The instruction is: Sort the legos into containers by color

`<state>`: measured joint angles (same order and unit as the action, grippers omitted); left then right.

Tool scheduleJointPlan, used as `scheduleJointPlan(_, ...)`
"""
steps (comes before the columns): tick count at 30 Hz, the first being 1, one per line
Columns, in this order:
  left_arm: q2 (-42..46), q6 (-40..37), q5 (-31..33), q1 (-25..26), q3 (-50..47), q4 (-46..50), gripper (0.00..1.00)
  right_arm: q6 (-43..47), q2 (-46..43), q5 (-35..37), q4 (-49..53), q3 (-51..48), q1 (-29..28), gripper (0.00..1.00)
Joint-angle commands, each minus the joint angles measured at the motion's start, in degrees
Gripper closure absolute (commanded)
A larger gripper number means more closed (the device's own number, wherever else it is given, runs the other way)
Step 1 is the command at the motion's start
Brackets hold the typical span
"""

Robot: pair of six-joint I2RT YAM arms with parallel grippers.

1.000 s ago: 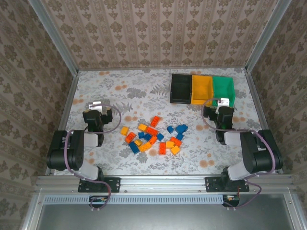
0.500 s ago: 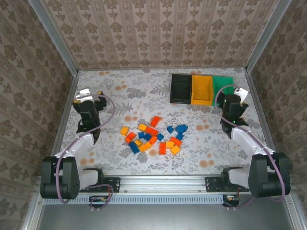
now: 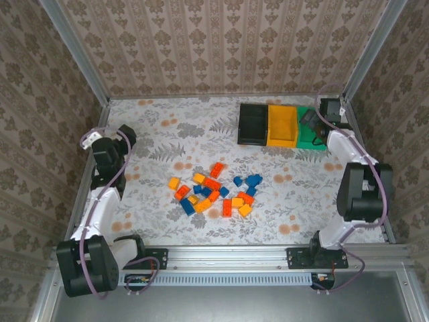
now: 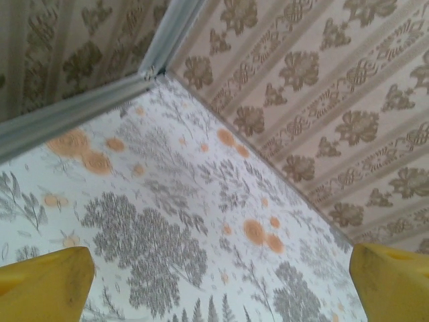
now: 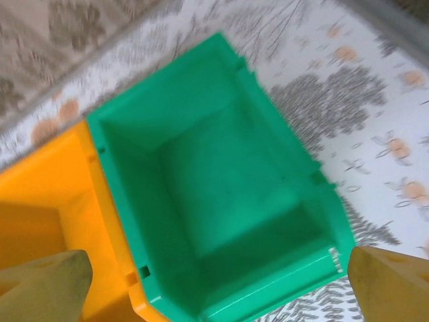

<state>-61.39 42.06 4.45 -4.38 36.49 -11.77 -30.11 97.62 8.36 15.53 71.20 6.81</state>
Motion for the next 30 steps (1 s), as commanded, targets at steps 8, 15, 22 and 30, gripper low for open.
scheduleJointPlan(8, 0.69, -2.73, -2.62, 10.12, 5.96, 11.83, 0.04, 4.0, 14.26, -8.54, 11.11, 15.49, -1.95, 0.16)
scheduleJointPlan(15, 0.98, -3.92, -0.76, 14.34, 5.62, 14.23, 0.01, 5.4, 22.27, -8.1, 17.02, 24.16, -4.21, 0.28)
scheduleJointPlan(22, 1.86, -3.92, -0.88, 15.17, 4.99, 15.7, 0.0, 5.66, 25.39, -7.65, 19.72, 26.53, -5.43, 0.54)
scheduleJointPlan(30, 4.09, -3.32, -0.89, 16.11, 3.89, 17.04, 0.0, 6.54, 24.65, -7.17, 19.96, 26.17, -11.92, 1.0)
